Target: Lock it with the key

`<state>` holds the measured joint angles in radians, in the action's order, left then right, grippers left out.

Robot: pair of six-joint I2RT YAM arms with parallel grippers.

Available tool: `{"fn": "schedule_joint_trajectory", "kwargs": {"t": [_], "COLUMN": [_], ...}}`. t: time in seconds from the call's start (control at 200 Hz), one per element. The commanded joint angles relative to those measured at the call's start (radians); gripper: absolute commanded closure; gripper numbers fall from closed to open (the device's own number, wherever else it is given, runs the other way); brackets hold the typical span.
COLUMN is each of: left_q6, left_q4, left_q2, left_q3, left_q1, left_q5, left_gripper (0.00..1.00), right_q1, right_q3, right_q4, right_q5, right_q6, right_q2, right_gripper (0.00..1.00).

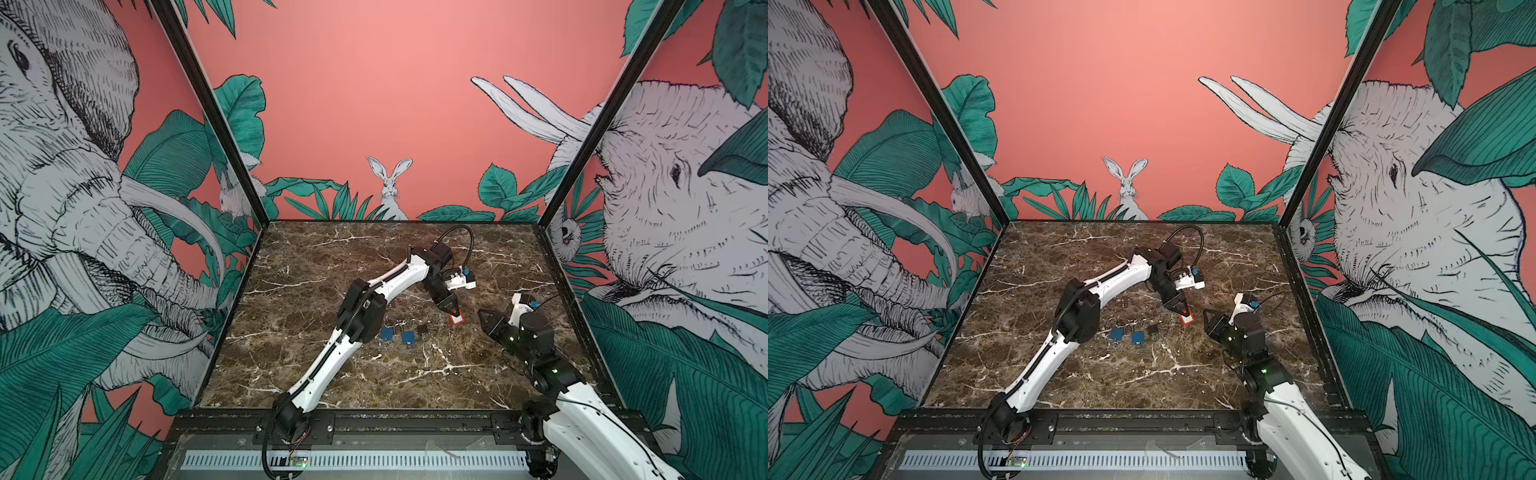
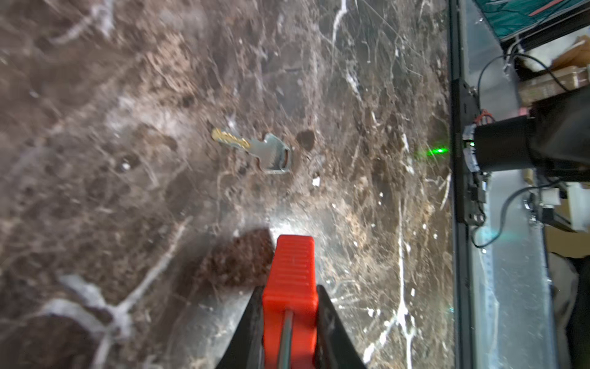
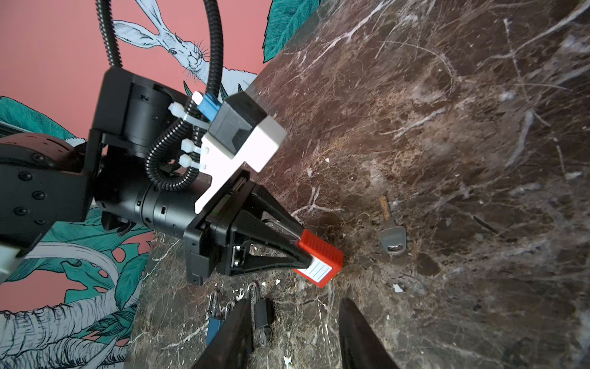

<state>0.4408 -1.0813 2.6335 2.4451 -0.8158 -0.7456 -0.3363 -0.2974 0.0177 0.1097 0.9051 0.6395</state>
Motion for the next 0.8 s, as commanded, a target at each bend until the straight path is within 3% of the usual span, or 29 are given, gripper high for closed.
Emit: {"fn": "schedule_joint_trajectory", "kwargs": {"t": [0.0, 0.105, 0.28, 0.795], "left_q6": [0.032, 0.04, 0.026, -0.001], "left_q4": [-0.042, -0.031, 0.005, 0.098], "left_q2": [0.002, 0.002, 0.002, 0.022], "left_q3": [0.041, 0.058, 0.09, 0.126], "left_q1": [-0.01, -0.011, -0.009, -0.01], "left_q5": [0.027, 0.035, 0.043, 0.118], "left_gripper": [0.91, 0.84, 0.65, 0.63], "right_q1": [0.005, 0.005, 0.005, 0.005], "right_q3": [0.011, 0.015, 0.017, 0.021], "right_q4": [-0.049, -0.074, -0.122, -0.192], "right_q5": [0.013, 0.022, 0.042, 0.055], "right_q6": [0.007, 0.012, 0.016, 0.014], "right_q2": [0.009, 0.031, 0.078, 0.146], "right_gripper": [0.55, 0.54, 0.54, 0.54]}}
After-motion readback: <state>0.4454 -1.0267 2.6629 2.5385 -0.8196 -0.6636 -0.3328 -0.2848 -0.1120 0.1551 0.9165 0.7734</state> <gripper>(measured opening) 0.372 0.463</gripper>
